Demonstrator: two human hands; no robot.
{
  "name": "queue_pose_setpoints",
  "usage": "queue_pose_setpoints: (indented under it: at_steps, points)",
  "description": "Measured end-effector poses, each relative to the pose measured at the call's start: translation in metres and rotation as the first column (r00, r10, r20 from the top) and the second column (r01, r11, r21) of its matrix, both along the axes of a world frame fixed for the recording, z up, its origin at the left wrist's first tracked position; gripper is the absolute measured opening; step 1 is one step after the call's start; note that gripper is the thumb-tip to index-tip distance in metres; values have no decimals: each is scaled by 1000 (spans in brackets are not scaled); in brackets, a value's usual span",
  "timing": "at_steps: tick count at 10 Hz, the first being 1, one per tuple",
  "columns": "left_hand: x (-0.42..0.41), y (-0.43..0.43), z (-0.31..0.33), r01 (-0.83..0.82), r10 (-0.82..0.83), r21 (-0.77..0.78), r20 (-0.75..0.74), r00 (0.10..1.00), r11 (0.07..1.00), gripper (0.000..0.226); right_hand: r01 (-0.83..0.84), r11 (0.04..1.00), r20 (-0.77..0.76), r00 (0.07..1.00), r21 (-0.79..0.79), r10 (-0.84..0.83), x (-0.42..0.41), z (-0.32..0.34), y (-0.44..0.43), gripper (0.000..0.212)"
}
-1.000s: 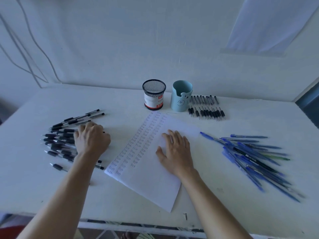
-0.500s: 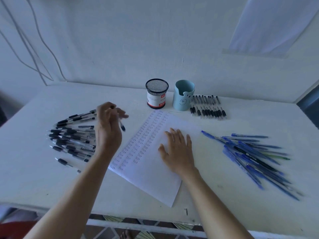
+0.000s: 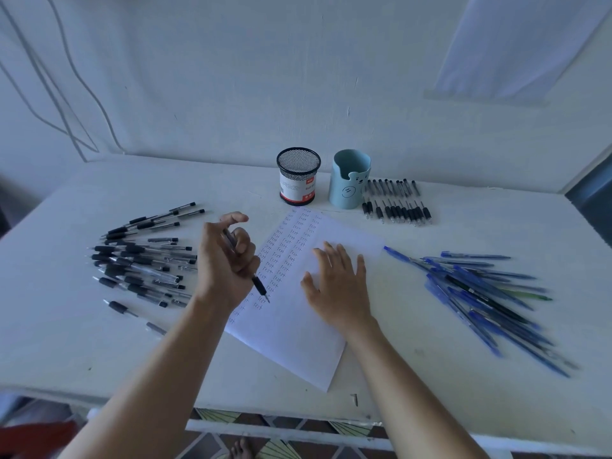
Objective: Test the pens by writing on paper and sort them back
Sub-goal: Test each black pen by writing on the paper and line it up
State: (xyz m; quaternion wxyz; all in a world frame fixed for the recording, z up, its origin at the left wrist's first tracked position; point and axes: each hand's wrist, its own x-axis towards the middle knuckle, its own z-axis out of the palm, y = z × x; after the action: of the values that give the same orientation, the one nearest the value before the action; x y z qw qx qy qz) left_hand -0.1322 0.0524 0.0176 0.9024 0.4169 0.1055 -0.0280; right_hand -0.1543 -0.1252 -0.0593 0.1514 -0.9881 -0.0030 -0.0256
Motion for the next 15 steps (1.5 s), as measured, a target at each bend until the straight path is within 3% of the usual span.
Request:
queue_pose_setpoints:
  at_steps: [1, 2, 4, 5, 6, 7, 8, 9, 12, 13, 14, 15]
  points:
    - [2, 1, -11, 29, -32, 85, 37, 999, 996, 16, -9, 1000, -18, 1000, 8, 9, 0, 3, 0, 85]
    - [4, 3, -25, -15, 9, 177, 36, 999, 984, 23, -23, 1000, -59, 998, -14, 22, 1, 5, -2, 80]
    - [3, 15, -50, 80, -78, -41, 62, 995, 996, 49, -69, 993, -175, 983, -93, 52, 1, 10, -10, 73]
    - [4, 13, -53, 61, -63, 65, 37, 997, 996, 63, -66, 991, -186, 982, -116, 43, -4, 9, -11, 73]
    - [0, 8, -49, 28, -30, 235, 7, 1000, 972, 44, -63, 991, -168, 985, -118, 43, -6, 6, -11, 73]
    - [-6, 11, -49, 89, -159, 564, 75, 984, 821, 11, -54, 992, -149, 988, -112, 38, -6, 5, -10, 73]
    - [-10, 15, -48, 107, -227, 771, 49, 973, 628, 18, -47, 992, -139, 990, -121, 30, -5, 3, -10, 74]
    - [-14, 20, -46, 40, -228, 819, 112, 967, 573, 25, -47, 990, -135, 990, -135, 29, -5, 3, -10, 74]
    - [-17, 30, -51, -92, -137, 847, 191, 972, 523, 25, -49, 991, -142, 989, -124, 31, -6, 4, -9, 73]
    - [-15, 28, -54, -82, -143, 836, 188, 972, 542, 20, -49, 991, -139, 990, -125, 32, -6, 3, -9, 73]
    - [-11, 28, -58, -37, -145, 625, 238, 961, 780, 5, -53, 990, -137, 990, -130, 35, -6, 2, -10, 74]
    - [-11, 26, -57, -32, -130, 582, 235, 963, 813, 37, -53, 990, -144, 989, -130, 34, -6, 3, -10, 73]
